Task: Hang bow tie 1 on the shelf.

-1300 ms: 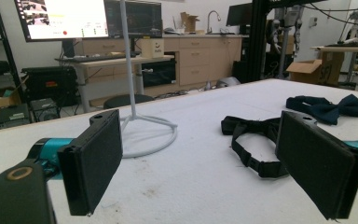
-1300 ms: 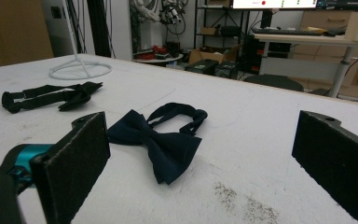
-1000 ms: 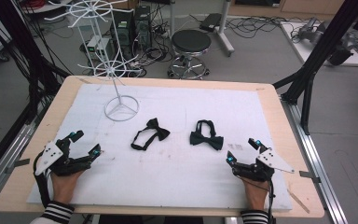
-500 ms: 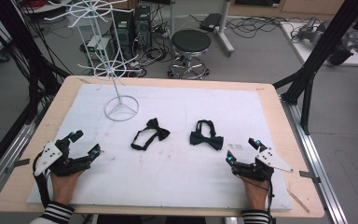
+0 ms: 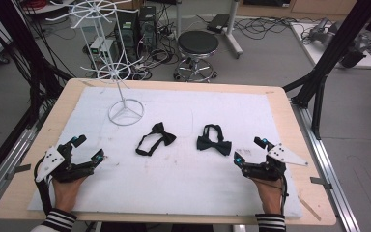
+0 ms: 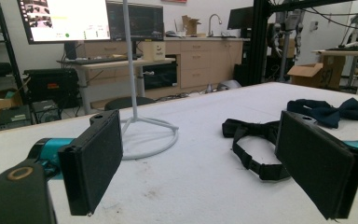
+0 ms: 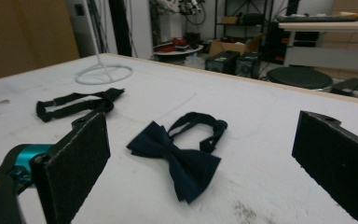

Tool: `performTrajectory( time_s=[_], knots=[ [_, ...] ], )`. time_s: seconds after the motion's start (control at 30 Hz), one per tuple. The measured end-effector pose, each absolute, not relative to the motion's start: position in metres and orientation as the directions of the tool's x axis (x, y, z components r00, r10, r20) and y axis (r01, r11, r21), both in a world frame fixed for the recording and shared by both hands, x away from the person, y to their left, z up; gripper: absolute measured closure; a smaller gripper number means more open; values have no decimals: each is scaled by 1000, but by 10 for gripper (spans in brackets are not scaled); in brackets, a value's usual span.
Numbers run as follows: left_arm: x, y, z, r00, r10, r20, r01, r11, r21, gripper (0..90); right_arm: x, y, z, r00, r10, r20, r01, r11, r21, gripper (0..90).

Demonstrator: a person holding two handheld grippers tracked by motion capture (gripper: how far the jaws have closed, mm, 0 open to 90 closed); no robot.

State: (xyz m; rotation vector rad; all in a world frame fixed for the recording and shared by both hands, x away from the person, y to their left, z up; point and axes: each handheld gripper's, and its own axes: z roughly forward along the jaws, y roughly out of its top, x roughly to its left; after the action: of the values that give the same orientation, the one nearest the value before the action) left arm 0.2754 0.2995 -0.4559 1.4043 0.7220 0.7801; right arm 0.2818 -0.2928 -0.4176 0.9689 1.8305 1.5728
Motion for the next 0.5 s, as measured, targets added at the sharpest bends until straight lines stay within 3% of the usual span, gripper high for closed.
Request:
performTrajectory(
  time_s=[0.5],
  knots=[
    [275, 300, -456, 569, 822, 21, -46, 7, 999, 155, 320, -283, -370, -726, 688, 4, 257, 266, 929, 33]
  ],
)
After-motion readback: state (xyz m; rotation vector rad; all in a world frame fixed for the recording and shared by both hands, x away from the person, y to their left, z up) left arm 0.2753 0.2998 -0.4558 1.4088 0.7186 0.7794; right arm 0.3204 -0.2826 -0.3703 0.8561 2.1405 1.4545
